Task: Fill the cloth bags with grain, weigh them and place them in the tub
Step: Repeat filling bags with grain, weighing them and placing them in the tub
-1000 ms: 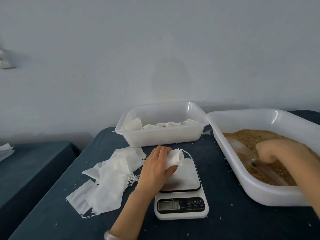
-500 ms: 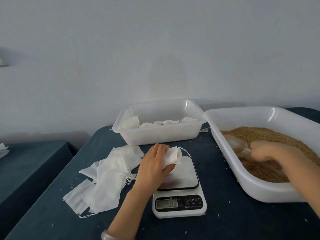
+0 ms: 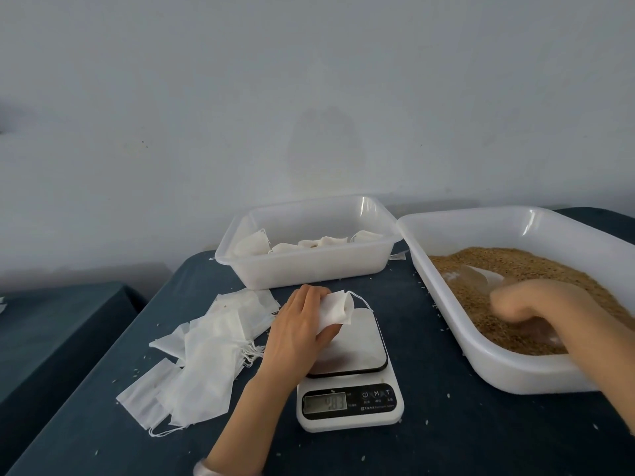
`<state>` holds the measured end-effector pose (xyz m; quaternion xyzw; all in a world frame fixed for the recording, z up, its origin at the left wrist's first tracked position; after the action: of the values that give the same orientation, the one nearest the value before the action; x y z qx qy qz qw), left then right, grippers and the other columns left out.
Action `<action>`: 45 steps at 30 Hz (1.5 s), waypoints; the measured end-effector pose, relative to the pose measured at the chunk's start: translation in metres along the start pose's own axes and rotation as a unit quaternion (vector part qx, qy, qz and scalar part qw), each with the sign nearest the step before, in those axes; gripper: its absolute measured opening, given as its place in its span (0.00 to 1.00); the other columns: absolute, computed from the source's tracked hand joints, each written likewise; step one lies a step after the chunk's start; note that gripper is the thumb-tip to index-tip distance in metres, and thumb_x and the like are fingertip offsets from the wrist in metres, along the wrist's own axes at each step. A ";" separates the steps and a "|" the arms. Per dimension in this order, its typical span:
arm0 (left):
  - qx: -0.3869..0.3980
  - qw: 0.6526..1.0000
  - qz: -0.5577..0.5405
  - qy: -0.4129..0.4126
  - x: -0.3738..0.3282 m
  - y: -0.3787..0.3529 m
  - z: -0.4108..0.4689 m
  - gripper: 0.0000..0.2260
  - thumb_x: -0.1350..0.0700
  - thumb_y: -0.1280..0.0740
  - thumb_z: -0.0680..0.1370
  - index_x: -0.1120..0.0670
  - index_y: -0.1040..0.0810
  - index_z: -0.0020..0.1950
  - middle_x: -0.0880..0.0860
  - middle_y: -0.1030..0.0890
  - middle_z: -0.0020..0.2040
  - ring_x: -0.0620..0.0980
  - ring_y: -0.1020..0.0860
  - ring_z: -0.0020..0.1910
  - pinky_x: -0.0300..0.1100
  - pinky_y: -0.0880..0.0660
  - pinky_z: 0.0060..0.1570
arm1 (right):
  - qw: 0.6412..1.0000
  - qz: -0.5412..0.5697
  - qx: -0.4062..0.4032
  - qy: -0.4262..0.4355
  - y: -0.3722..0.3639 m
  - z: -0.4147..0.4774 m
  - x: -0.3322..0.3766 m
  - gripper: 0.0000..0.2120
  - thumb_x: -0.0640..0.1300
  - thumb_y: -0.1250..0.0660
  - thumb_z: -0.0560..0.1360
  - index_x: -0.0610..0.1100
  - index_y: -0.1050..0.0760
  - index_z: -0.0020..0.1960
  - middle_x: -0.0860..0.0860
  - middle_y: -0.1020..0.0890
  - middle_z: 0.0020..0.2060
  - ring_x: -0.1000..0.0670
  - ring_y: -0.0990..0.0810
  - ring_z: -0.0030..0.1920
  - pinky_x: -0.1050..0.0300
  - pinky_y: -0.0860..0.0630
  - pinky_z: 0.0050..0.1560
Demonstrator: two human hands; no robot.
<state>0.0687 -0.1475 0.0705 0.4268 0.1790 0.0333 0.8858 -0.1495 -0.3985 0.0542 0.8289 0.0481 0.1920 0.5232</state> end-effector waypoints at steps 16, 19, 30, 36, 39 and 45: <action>0.007 1.000 -0.008 0.000 0.001 -0.002 0.000 0.18 0.53 0.28 0.75 0.54 0.28 0.62 0.49 0.25 0.57 0.49 0.27 0.54 0.39 0.33 0.48 | 0.963 0.244 0.085 0.074 0.003 -0.014 0.018 0.13 0.45 0.35 0.79 0.33 0.27 0.52 0.46 0.21 0.24 0.50 0.26 0.20 0.62 0.29 0.21; -0.002 0.999 -0.033 0.008 0.003 -0.001 0.000 0.15 0.51 0.30 0.76 0.52 0.28 0.60 0.46 0.26 0.54 0.46 0.28 0.52 0.38 0.34 0.46 | 0.962 0.260 0.043 0.072 0.013 -0.012 0.013 0.13 0.46 0.33 0.78 0.34 0.26 0.49 0.45 0.22 0.24 0.49 0.26 0.21 0.62 0.29 0.20; -0.024 0.970 -0.223 0.098 0.015 -0.004 0.002 0.07 0.44 0.37 0.74 0.41 0.31 0.50 0.41 0.23 0.44 0.43 0.25 0.43 0.34 0.32 0.39 | 0.950 0.279 -0.072 0.123 0.028 -0.017 0.021 0.14 0.52 0.40 0.81 0.40 0.27 0.48 0.47 0.23 0.33 0.52 0.27 0.26 0.63 0.32 0.21; -0.015 0.950 -0.273 0.151 0.021 -0.004 0.000 0.10 0.44 0.33 0.70 0.41 0.27 0.49 0.39 0.21 0.43 0.41 0.23 0.42 0.34 0.29 0.39 | 0.939 0.147 -0.156 0.270 0.040 -0.034 0.046 0.11 0.51 0.43 0.82 0.48 0.25 0.57 0.52 0.19 0.46 0.48 0.19 0.42 0.50 0.21 0.44; -0.019 0.951 -0.260 0.168 0.023 -0.003 -0.001 0.12 0.43 0.32 0.68 0.42 0.27 0.49 0.39 0.21 0.43 0.41 0.22 0.42 0.37 0.27 0.40 | 0.909 0.142 -0.153 0.361 0.038 -0.049 0.064 0.11 0.48 0.40 0.80 0.54 0.26 0.62 0.58 0.21 0.53 0.56 0.21 0.50 0.61 0.26 0.45; -0.039 0.949 -0.233 0.207 0.031 0.001 -0.002 0.11 0.44 0.32 0.67 0.42 0.27 0.48 0.40 0.20 0.41 0.41 0.22 0.41 0.46 0.23 0.42 | 0.869 0.133 -0.150 0.453 0.032 -0.068 0.089 0.15 0.43 0.35 0.78 0.51 0.24 0.65 0.58 0.20 0.57 0.57 0.21 0.59 0.46 0.23 0.60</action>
<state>0.0974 -0.1385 0.0611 0.3216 0.4511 -0.0796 0.8287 -0.0967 -0.3305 0.1319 0.5610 0.1402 0.6189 0.5316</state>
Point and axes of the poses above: each hand's wrist, its own z-axis towards the middle knuckle, its own y-axis out of the back of the hand, x = y × z, the point moved 8 cm from there along z, towards the middle knuckle
